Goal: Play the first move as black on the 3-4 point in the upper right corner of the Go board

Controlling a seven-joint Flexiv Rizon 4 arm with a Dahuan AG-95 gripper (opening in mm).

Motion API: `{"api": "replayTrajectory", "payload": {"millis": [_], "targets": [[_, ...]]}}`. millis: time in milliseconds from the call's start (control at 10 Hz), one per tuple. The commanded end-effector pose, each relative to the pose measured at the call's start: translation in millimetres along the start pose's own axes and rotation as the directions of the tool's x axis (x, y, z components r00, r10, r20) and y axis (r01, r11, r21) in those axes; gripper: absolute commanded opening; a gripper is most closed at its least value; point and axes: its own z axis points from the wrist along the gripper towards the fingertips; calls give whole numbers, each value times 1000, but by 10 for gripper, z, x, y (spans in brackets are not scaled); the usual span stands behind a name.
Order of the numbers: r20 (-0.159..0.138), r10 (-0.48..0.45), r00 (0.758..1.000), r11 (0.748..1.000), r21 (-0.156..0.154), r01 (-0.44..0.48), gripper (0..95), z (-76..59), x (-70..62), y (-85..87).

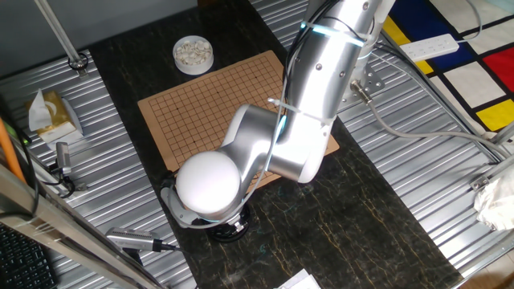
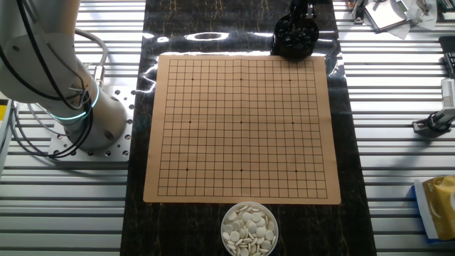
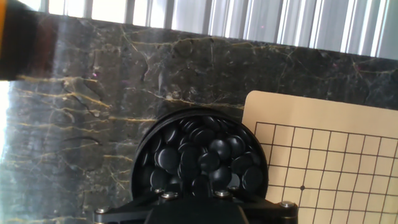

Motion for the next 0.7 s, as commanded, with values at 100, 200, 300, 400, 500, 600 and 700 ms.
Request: {"api": "replayTrajectory", "payload": {"millis": [100,200,300,400,500,600,700], "targets": [[-2,0,1000,1000,0,0,190,2,1,5],[-3,1,1000,1000,2,-1,190,5,1,6],[-3,2,1000,1000,3,-2,190,5,1,5],[-5,3,1000,1000,4,-3,190,7,2,5],[-5,3,1000,1000,4,-3,190,13,0,6],[-5,4,1000,1000,4,-4,190,19,1,5],[-6,5,1000,1000,4,-5,190,24,7,4]]}}
